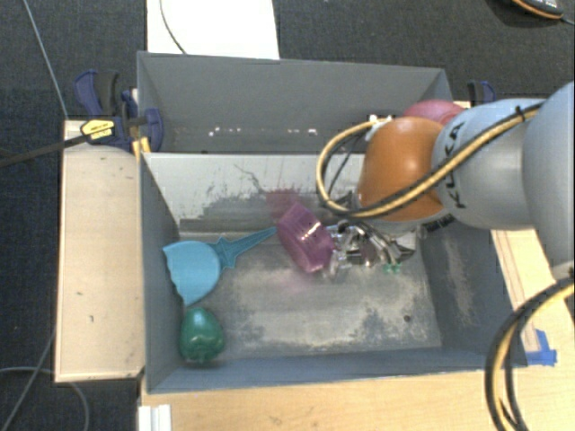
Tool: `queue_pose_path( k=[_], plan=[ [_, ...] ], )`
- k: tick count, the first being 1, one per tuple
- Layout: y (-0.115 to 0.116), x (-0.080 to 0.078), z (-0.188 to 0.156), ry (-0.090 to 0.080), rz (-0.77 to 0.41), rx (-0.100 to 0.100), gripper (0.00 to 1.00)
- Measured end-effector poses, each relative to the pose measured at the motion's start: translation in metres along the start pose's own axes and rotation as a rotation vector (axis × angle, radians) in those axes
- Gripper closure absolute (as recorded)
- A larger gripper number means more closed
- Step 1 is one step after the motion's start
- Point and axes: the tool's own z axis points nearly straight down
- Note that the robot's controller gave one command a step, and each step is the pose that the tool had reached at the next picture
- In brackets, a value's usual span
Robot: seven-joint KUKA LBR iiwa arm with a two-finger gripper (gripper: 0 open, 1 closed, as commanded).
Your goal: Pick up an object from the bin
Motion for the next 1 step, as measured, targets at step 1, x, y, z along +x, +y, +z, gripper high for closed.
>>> queue_pose_path(
  k=[1],
  plan=[
    [-0.0088, 0.0004, -0.1177, 0.001, 0.005, 0.000, 1.00]
  ],
)
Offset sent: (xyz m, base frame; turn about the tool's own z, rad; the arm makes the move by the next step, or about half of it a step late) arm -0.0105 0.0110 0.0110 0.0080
